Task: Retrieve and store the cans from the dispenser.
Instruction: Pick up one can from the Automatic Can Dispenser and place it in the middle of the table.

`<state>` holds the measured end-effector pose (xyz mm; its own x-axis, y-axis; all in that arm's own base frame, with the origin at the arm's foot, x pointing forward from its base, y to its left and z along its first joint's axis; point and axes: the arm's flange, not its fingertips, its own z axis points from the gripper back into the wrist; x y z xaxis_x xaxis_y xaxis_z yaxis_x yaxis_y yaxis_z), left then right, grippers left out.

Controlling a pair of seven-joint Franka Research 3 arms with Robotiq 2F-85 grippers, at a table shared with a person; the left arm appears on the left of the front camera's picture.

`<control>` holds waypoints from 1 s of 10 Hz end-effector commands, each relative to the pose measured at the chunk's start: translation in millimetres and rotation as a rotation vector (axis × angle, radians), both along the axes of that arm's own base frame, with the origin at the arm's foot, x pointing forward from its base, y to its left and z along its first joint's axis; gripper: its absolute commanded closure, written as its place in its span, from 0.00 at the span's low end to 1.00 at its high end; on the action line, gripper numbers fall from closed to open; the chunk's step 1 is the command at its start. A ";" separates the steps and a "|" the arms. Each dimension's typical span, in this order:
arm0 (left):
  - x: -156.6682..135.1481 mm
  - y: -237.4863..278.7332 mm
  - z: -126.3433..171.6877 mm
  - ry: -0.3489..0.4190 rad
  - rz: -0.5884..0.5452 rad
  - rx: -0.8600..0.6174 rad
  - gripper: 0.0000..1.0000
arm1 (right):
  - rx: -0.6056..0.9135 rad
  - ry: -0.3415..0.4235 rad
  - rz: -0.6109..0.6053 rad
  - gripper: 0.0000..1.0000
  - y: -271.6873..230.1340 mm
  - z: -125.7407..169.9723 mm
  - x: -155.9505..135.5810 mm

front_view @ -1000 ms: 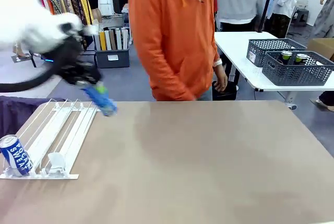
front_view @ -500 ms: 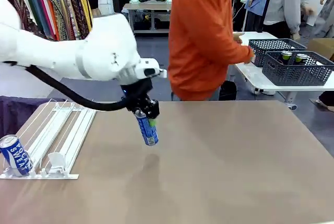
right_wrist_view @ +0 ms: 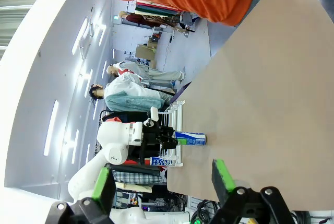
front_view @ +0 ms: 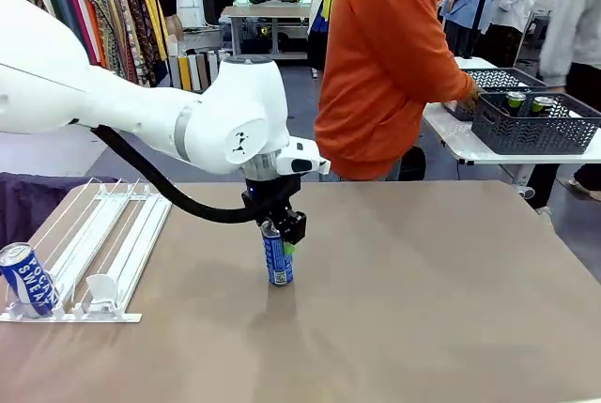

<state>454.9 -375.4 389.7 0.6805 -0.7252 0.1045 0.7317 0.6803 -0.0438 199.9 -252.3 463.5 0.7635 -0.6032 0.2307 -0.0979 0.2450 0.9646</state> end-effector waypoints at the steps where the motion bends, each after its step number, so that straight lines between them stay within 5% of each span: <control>1: 0.7 -6.5 0.3 -0.037 0.007 0.006 1.00 | 0.004 -0.039 -0.005 0.00 -0.7 3.2 2.4; 2: -1.1 -7.1 2.1 -0.051 -0.002 0.004 0.45 | 0.004 -0.039 -0.005 0.00 -0.7 3.2 2.4; 3: -1.1 -7.0 3.2 -0.054 -0.004 0.008 0.00 | 0.004 -0.039 -0.005 0.00 -0.7 3.2 2.4; 5: -2.7 -2.8 18.8 -0.051 -0.003 -0.004 0.00 | 0.004 -0.039 -0.005 0.00 -0.7 3.2 2.4; 8: -5.5 44.9 106.0 -0.079 0.031 -0.097 0.00 | 0.004 -0.039 -0.005 0.00 -0.7 3.2 2.4; 10: 2.8 153.3 175.4 0.065 0.073 -0.263 0.00 | 0.004 -0.039 -0.005 0.00 -0.7 3.2 2.4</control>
<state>455.9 -285.2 546.2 0.7161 -0.6468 0.2624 0.6929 0.7040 -0.1557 199.9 -252.3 463.4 0.7635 -0.6032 0.2305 -0.0977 0.2449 0.9646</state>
